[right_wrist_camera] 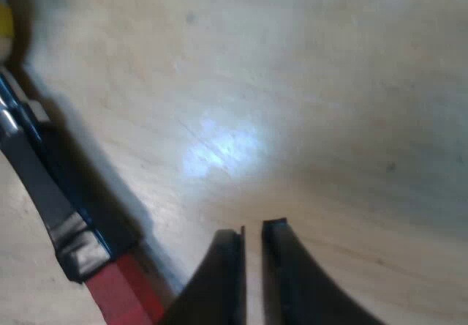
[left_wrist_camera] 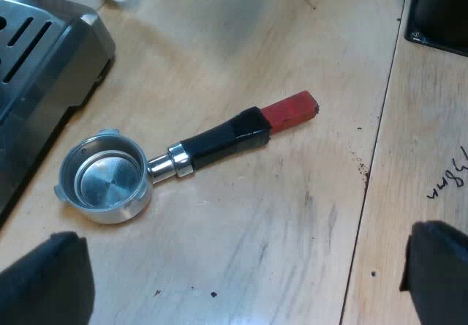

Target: Put the handle in the coffee machine

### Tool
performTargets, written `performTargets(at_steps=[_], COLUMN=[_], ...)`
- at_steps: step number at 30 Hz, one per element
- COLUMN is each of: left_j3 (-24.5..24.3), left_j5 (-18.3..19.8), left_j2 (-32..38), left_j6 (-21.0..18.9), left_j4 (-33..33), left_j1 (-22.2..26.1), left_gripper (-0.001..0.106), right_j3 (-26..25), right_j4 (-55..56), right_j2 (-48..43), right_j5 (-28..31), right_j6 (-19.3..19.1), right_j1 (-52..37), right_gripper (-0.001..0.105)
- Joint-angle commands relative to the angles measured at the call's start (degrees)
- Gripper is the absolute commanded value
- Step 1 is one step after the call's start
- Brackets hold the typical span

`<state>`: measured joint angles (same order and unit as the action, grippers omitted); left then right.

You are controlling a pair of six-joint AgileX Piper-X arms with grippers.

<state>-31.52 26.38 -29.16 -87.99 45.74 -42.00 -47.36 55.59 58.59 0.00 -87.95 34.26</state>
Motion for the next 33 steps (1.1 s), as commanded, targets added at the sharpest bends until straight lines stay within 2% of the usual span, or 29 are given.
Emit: performTargets(at_steps=[1,11,14,21,26,28,33], left_j3=[-0.1,-0.1,-0.1,-0.1,-0.1,-0.1,-0.1], left_j5=[0.5,0.5,0.5,0.5,0.5,0.5,0.5], left_j2=[-0.1,-0.1,-0.1,-0.1,-0.1,-0.1,-0.1], left_j6=[0.0,0.0,0.0,0.0,0.0,0.0,0.0], left_j4=[-1.0,-1.0,-1.0,-1.0,-1.0,-1.0,-1.0], left_j1=[-0.3,-0.3,-0.3,-0.3,-0.3,-0.3,-0.3], left_gripper=[0.088,0.088,0.088,0.088,0.088,0.088,0.088], right_j3=[-0.1,-0.1,1.1,1.8,1.8,1.8,1.8], right_j4=[-1.9,-2.7,-3.6,-0.8,-0.8,-0.8,-1.0], right_j2=[0.0,0.0,0.2,4.9,9.0,10.6,12.3], right_j5=[0.0,0.0,3.4,4.5,4.9,4.7,3.0], right_j6=[-0.5,-0.5,0.2,0.8,-1.2,-3.9,-6.0], right_j1=[0.1,0.1,0.1,0.1,0.1,0.1,0.1], right_gripper=[0.000,0.000,0.000,0.000,0.000,0.000,0.000])
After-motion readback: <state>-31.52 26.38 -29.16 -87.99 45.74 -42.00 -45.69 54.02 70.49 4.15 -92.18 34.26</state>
